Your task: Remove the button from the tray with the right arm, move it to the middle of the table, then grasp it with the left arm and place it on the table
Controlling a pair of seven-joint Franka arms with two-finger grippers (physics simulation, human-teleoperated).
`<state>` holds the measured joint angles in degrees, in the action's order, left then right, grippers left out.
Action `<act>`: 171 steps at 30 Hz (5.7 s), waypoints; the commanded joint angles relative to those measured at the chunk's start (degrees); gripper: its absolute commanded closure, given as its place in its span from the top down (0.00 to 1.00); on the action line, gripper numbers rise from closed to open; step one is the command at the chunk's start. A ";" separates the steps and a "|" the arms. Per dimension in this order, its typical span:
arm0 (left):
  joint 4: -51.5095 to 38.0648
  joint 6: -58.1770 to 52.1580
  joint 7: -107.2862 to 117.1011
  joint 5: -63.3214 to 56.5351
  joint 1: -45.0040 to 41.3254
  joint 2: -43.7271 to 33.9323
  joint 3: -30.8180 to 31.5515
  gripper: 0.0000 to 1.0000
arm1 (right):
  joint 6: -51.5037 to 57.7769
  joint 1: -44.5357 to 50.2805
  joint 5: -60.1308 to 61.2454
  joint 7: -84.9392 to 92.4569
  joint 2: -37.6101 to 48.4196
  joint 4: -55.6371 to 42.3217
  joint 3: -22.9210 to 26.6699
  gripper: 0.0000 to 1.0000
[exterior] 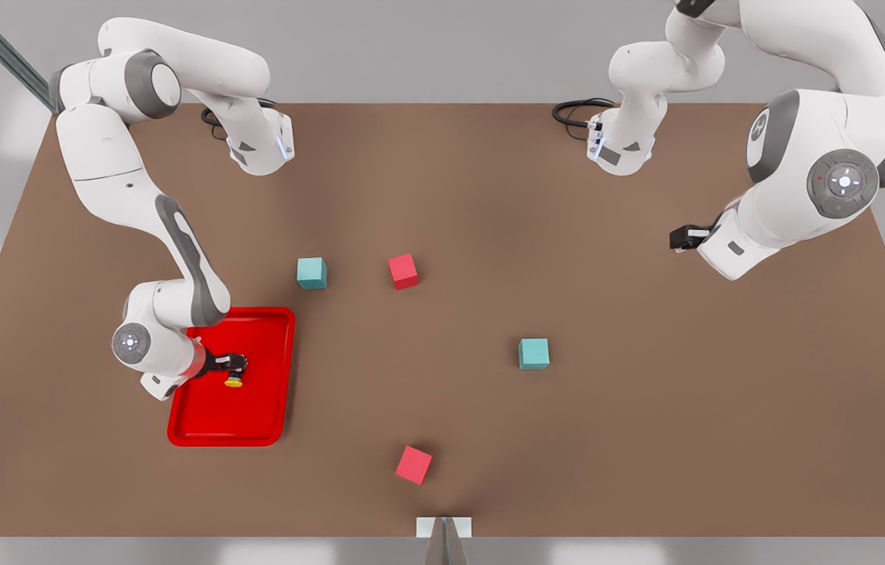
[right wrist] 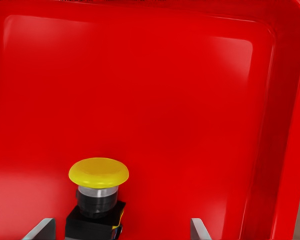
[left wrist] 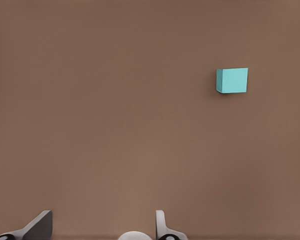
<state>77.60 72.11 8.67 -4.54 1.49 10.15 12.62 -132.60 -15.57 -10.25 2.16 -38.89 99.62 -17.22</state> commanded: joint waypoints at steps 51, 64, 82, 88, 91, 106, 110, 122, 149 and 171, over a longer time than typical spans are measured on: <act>-2.45 0.84 6.80 0.50 -6.50 1.63 6.02 1.00 | -3.98 1.34 -1.09 -5.24 -1.02 3.74 -1.07 0.65; -2.89 0.14 6.71 0.06 -5.71 0.75 6.10 1.00 | -3.28 1.34 -1.00 -5.24 0.04 3.74 -1.15 0.57; -2.89 0.14 6.62 -0.12 -6.33 0.92 6.10 1.00 | -3.37 1.78 -1.08 -6.38 -0.14 3.92 -1.07 0.46; -2.89 0.14 6.62 -0.12 -6.41 0.83 6.19 1.00 | 1.29 2.04 -0.65 -6.47 3.91 4.62 -1.77 0.46; -2.89 0.14 6.53 -0.12 -6.33 0.83 6.19 1.00 | 8.93 7.22 2.25 -11.82 4.96 -0.47 -1.94 0.46; -5.71 -3.46 6.18 -0.12 -2.99 0.75 5.22 1.00 | 26.16 52.40 26.86 -52.69 -15.51 -44.33 21.17 0.46; -5.71 -3.46 5.92 -0.12 -2.72 0.75 5.14 1.00 | 25.37 54.95 28.71 -56.74 -21.49 -51.72 21.08 0.46; -5.71 -3.46 6.01 -0.12 -2.72 0.75 5.14 1.00 | 16.41 60.13 28.88 -59.64 -28.00 -55.15 21.87 0.51; -5.62 10.60 16.55 -2.49 -16.07 12.87 6.72 1.00 | 45.59 6.78 10.26 2.50 18.67 -26.49 6.85 1.00; -2.19 47.95 32.37 -6.53 -26.10 35.64 6.19 1.00 | 42.60 6.87 5.59 2.67 18.76 -28.25 7.11 1.00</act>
<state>75.48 113.77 32.63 -10.74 -24.65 45.50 18.78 -90.07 -8.71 -4.54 -2.16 -20.27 71.43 -10.08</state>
